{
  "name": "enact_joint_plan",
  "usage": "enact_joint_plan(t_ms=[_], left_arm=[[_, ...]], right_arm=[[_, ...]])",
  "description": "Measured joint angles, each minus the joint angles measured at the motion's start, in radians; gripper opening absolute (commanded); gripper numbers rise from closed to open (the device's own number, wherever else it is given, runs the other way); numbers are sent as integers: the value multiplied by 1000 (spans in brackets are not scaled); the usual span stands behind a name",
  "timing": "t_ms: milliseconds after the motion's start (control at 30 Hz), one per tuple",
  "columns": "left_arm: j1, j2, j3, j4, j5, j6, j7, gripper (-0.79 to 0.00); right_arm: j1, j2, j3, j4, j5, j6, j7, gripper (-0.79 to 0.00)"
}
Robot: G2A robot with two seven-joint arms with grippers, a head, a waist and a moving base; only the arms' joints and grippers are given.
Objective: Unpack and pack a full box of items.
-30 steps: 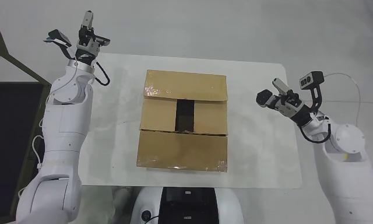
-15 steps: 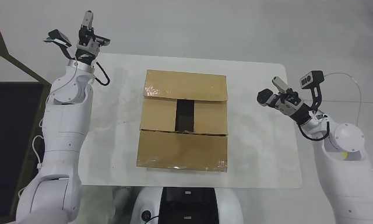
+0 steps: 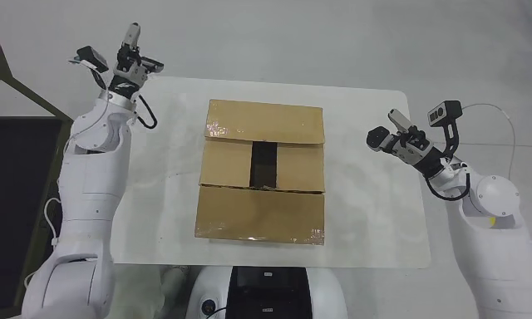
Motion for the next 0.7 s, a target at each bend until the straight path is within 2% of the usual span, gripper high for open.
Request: enact_joint_plan(t_ms=[267, 467, 600, 700], left_arm=[[68, 31, -81, -28, -160, 23, -438, 0], [76, 51, -101, -43, -200, 23, -729, 0], [73, 60, -107, -39, -229, -13, -882, 0], [72, 60, -106, -37, -237, -15, -903, 0]], right_arm=[[0, 0, 0, 0, 0, 0, 0, 0], [0, 0, 0, 0, 0, 0, 0, 0], [0, 0, 0, 0, 0, 0, 0, 0], [0, 0, 0, 0, 0, 0, 0, 0]])
